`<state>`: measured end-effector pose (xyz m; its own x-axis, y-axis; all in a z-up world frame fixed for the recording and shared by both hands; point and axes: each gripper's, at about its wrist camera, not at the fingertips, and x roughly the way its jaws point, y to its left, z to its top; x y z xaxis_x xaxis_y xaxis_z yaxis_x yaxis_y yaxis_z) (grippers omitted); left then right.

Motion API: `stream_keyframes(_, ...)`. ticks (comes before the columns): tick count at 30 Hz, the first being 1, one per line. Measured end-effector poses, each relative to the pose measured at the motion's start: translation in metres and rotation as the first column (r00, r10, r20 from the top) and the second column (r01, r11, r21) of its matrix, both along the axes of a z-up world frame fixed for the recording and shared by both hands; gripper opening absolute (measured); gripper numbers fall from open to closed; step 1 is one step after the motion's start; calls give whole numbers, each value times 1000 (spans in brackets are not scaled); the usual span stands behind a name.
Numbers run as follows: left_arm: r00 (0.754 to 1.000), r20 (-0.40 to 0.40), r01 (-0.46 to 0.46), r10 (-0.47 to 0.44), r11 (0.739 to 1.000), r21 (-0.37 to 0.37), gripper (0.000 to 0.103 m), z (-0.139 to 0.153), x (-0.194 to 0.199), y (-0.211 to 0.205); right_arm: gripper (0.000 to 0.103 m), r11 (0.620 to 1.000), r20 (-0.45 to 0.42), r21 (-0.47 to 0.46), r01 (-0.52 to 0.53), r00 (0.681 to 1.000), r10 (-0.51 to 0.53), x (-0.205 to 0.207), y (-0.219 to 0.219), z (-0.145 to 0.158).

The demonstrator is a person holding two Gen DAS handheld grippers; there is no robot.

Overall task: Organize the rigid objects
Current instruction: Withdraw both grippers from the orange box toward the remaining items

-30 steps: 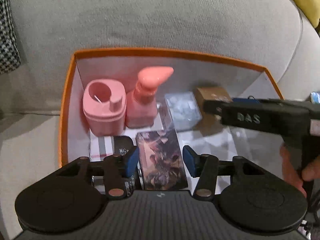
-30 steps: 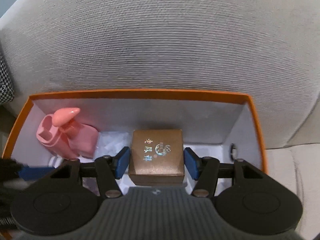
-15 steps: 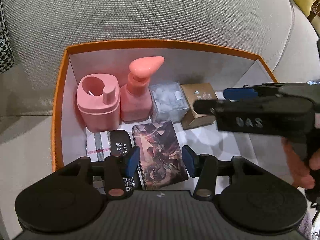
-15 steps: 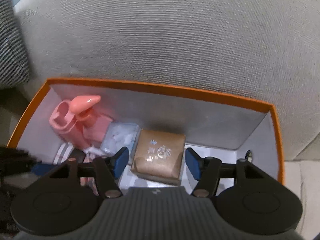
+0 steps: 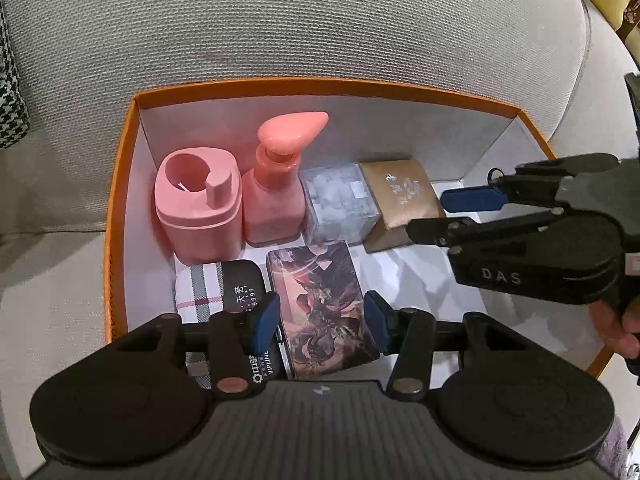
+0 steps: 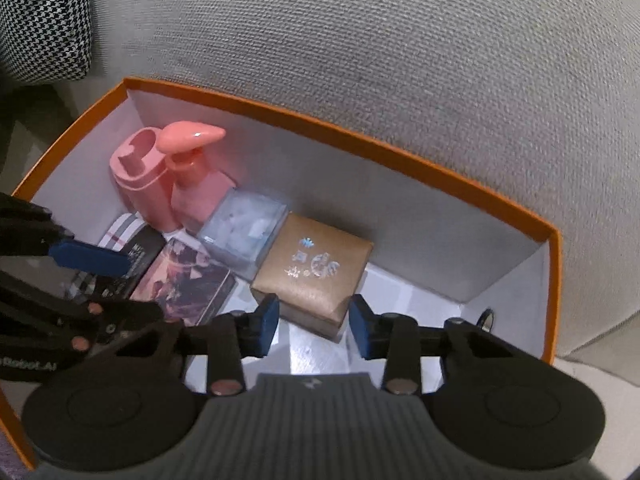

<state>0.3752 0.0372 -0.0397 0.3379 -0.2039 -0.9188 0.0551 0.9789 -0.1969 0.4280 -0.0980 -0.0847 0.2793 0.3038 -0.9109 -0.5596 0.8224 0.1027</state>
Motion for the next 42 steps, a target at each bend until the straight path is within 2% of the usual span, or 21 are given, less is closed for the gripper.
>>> stream_keyframes(8,1000,26,8,-8,1000,0,58,11,-6,0,40,1000,28,-17,-15,999,15,-5,3,5)
stream_keyframes(13,995,102,10,-6,999,-33,58,39,-24,2,41,1000,50,4,-1,999,1,-18,-2,35)
stream_keyframes(17,977,212,36,-29,999,-31,58,78,-56,-4,49,998,83,56,20,996,-25,-45,-13,67)
stream_keyframes(19,969,246,48,-34,998,-48,58,92,-76,-7,49,996,98,88,31,994,-40,-65,-22,83)
stream_keyframes(25,958,287,55,-15,990,-133,57,113,-145,-17,50,973,109,200,110,985,-134,-136,-60,113)
stream_keyframes(27,957,290,52,-7,988,-148,57,113,-168,-22,57,962,95,227,148,980,-173,-159,-71,111)
stream_keyframes(30,961,276,36,16,983,-182,56,103,-198,-28,57,948,88,245,202,969,-229,-200,-87,106)
stream_keyframes(33,967,246,-6,70,968,-250,56,82,-225,-29,57,927,56,256,274,953,-298,-237,-104,94)
stream_keyframes(36,974,195,-49,112,952,-301,55,58,-245,-36,47,898,0,253,360,928,-372,-268,-119,72)
stream_keyframes(37,977,182,-47,108,949,-311,52,50,-251,-40,45,886,-26,248,392,917,-398,-278,-124,61)
stream_keyframes(39,984,163,-21,79,945,-327,47,37,-256,-51,33,874,-68,234,426,904,-423,-290,-129,46)
stream_keyframes(42,990,123,-31,75,944,-327,47,21,-250,-65,28,872,-62,170,460,888,-456,-305,-130,26)
